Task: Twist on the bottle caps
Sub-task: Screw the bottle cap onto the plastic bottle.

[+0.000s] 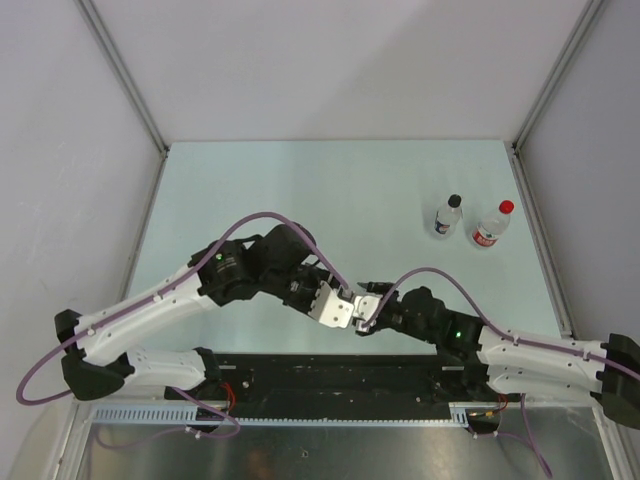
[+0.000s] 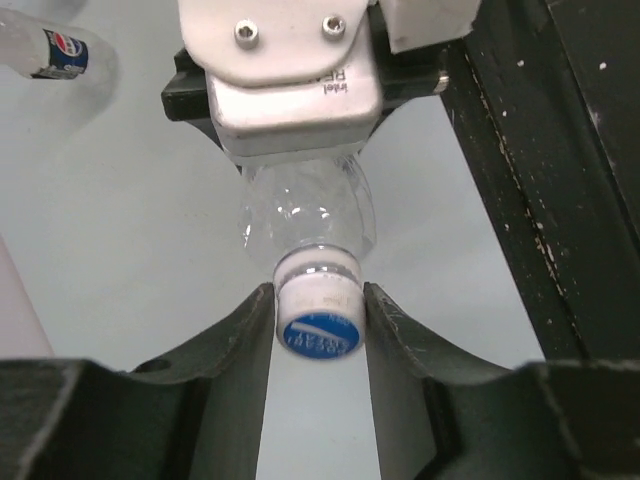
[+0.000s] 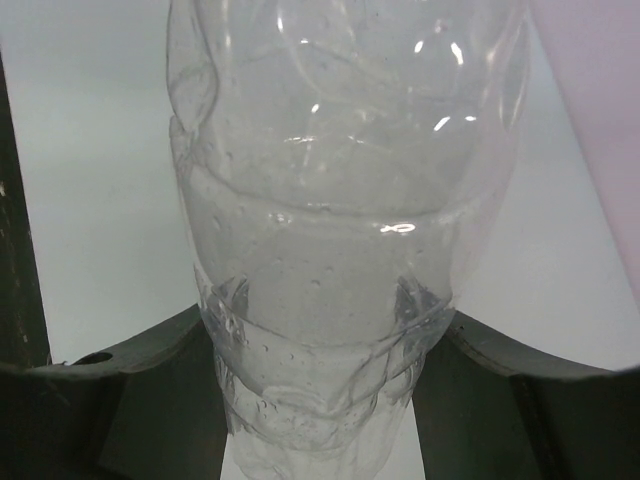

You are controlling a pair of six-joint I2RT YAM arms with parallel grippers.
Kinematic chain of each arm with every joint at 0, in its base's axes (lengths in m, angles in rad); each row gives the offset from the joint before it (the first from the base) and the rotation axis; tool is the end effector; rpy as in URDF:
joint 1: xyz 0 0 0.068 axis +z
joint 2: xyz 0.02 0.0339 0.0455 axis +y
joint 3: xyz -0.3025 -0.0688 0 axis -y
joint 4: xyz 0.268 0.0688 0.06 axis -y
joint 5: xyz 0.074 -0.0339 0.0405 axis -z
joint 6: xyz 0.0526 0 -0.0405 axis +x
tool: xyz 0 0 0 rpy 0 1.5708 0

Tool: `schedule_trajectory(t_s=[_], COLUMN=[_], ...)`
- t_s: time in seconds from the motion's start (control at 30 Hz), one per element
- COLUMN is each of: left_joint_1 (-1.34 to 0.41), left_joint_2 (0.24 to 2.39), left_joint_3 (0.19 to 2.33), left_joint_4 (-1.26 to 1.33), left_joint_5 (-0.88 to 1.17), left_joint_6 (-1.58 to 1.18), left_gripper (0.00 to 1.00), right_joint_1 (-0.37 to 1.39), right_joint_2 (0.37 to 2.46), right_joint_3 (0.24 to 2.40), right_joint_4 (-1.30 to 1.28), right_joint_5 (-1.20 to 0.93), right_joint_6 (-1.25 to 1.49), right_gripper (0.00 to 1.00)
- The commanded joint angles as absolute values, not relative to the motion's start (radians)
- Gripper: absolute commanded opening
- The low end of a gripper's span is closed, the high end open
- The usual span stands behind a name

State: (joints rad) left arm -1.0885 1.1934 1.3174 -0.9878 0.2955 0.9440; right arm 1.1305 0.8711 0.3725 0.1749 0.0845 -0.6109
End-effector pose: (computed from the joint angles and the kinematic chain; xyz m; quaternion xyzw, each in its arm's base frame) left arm 0.1014 -0.2266 0.3929 0.8157 0.4453 -0.1625 0.3315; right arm 0.0931 0.1873 0.2293 -0.6044 0.5414 0.1167 0.5726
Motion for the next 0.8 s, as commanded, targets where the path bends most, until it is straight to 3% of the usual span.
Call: schedule_trajectory(t_s=[0.0, 0.13, 0.47, 0.77], left_joint_1=[-1.099, -1.098, -1.098, -1.098], left_joint_2=[1.215, 1.221, 1.179, 1.134], left_joint_3=[1.366, 1.403, 1.457, 1.478], left_joint_4=[-0.928, -0.928, -0.919, -0.816], left_joint_5=[0.306, 0.285, 0.312, 0.265], left_joint_6=[0.934, 0.925, 0.902, 0.821], left_gripper=[0.46, 0.55, 0.97, 0.99], right_joint_1=[1.144, 1.144, 1.096, 1.034], right_joint_2=[0.831, 0.841, 0.875, 0.857], right_joint_3=[0.411, 0.411, 0.411, 0.392], right_joint_4=[0.403, 0.411, 0.436, 0.498], right_joint_5=[-0.015, -0.033, -0.059, -0.037], right_joint_6=[-0.608, -0.607, -0.566, -0.465], right_gripper=[0.06, 0.06, 0.04, 0.0])
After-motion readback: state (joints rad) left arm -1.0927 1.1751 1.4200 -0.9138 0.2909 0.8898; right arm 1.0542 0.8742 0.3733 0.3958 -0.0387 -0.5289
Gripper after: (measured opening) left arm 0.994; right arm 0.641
